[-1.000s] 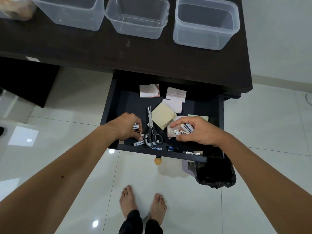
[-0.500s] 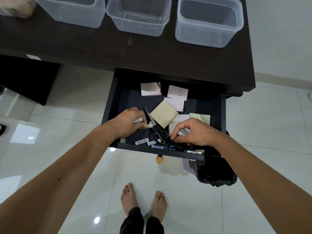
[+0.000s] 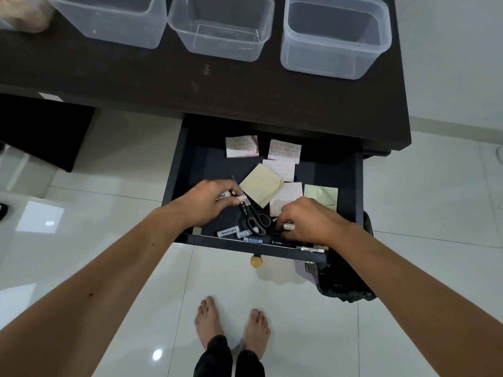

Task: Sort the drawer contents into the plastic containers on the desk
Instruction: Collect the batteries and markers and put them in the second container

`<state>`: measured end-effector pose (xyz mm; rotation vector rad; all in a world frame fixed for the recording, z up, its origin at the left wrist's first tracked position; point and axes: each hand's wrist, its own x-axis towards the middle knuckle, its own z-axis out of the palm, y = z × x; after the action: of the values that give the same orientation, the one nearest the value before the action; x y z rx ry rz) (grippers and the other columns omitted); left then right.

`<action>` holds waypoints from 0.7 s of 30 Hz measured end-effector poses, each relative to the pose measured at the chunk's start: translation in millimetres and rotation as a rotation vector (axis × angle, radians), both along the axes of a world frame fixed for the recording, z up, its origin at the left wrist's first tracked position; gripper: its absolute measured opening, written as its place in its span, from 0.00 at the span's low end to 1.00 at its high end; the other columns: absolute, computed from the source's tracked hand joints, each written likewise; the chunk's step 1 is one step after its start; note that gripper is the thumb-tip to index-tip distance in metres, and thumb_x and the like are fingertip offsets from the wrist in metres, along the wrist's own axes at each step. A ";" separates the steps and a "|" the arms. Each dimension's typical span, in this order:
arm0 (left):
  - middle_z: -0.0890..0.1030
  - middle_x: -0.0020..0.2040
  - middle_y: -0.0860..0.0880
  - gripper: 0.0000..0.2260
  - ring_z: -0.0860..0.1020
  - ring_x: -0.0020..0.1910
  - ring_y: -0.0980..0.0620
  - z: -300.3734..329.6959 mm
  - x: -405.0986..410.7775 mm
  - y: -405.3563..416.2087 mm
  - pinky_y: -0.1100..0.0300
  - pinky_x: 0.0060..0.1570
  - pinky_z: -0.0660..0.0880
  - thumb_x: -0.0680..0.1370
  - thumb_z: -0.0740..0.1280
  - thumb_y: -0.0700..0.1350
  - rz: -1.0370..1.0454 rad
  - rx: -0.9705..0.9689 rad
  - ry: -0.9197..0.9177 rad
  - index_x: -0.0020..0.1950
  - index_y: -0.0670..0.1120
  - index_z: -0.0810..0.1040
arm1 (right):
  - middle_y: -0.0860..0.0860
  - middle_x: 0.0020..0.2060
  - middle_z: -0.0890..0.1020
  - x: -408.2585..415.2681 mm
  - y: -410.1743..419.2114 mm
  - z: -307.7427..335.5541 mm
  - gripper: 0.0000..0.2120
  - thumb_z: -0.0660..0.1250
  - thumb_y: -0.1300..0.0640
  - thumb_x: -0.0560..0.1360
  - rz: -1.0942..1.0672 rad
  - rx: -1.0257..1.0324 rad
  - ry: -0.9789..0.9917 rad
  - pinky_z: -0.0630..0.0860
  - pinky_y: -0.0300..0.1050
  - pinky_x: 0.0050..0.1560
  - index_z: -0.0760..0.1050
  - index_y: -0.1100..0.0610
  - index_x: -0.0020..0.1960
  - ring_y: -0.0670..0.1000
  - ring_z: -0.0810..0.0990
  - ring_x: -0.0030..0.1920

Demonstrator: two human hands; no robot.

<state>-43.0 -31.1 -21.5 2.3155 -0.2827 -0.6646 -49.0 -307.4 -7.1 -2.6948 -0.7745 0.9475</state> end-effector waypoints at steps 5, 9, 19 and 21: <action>0.84 0.58 0.49 0.10 0.80 0.55 0.48 2.8 -0.6 -2.2 0.48 0.58 0.77 0.84 0.66 0.49 0.033 -0.004 -0.011 0.65 0.51 0.81 | 0.44 0.49 0.84 -1.2 -1.9 -2.9 0.08 0.75 0.51 0.75 -0.043 0.059 0.018 0.79 0.49 0.55 0.87 0.46 0.54 0.50 0.81 0.55; 0.83 0.55 0.49 0.10 0.79 0.54 0.49 4.2 -1.0 -2.7 0.51 0.54 0.76 0.86 0.63 0.50 0.053 -0.017 -0.001 0.65 0.51 0.79 | 0.43 0.45 0.87 -3.1 -10.2 -0.1 0.06 0.81 0.51 0.70 -0.314 0.297 0.153 0.79 0.46 0.57 0.87 0.45 0.46 0.45 0.83 0.50; 0.82 0.62 0.53 0.12 0.79 0.60 0.51 7.9 -1.5 -0.6 0.51 0.60 0.76 0.87 0.60 0.50 0.102 -0.081 0.015 0.70 0.59 0.75 | 0.40 0.26 0.80 -4.3 -15.0 17.5 0.14 0.72 0.64 0.78 -0.514 0.462 0.285 0.73 0.36 0.29 0.84 0.47 0.58 0.44 0.76 0.25; 0.83 0.61 0.53 0.11 0.79 0.58 0.52 7.2 -1.2 0.0 0.52 0.59 0.76 0.87 0.60 0.51 0.117 -0.095 0.017 0.68 0.59 0.75 | 0.41 0.24 0.79 -2.7 -15.7 16.3 0.06 0.73 0.62 0.78 -0.546 0.459 0.300 0.71 0.36 0.26 0.84 0.53 0.52 0.42 0.74 0.22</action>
<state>-44.2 -31.1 -14.3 2.2161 -0.1656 -0.5994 -51.7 -323.1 9.1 -2.1201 -0.1455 0.8697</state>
